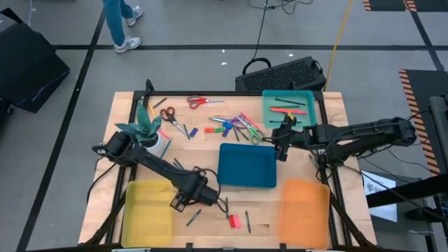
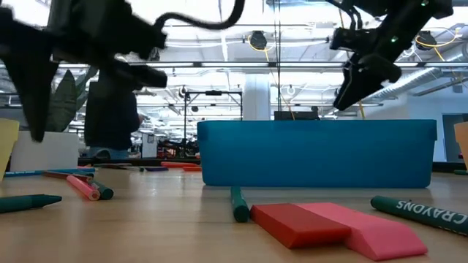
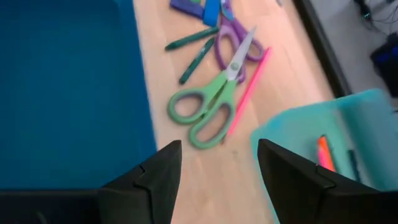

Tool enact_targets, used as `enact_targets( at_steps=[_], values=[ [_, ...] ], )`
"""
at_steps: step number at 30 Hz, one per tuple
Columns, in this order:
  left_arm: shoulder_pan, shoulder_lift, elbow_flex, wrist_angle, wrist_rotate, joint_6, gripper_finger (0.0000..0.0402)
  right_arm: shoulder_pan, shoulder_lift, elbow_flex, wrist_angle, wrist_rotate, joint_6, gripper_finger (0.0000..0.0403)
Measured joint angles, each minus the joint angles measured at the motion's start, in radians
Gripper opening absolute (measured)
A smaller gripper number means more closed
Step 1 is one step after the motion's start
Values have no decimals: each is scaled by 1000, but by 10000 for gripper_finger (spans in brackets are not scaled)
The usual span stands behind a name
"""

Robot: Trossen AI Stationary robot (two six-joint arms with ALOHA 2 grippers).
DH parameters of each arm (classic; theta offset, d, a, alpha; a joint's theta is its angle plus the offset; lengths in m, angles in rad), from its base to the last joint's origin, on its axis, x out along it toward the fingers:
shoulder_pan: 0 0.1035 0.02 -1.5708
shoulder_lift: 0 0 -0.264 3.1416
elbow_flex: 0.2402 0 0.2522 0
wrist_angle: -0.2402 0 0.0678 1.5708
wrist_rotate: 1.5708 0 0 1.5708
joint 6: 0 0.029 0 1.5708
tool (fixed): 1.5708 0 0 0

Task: Sort crayons/erasers/pens/pencils in bins
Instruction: Put the pink pencil into the green bin

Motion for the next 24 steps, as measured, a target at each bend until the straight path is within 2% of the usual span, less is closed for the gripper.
enact_targets(
  at_steps=[3,9,13,20,22,24],
  values=[
    [-1,1,-49,24,-17,61,211,78,1,-8,3,15,18,203],
    [0,2,-148,152,-34,83,199,237,0,-8,26,172,19,203],
    [10,-3,-190,223,-49,85,145,287,0,-8,69,180,19,203],
    [34,-4,-199,247,-48,111,33,319,0,-8,166,180,-4,203],
    [34,-3,-201,257,-57,114,14,324,0,-8,182,180,-6,203],
    [34,-2,-201,280,-83,115,13,324,0,-8,191,180,-8,203]
  ],
)
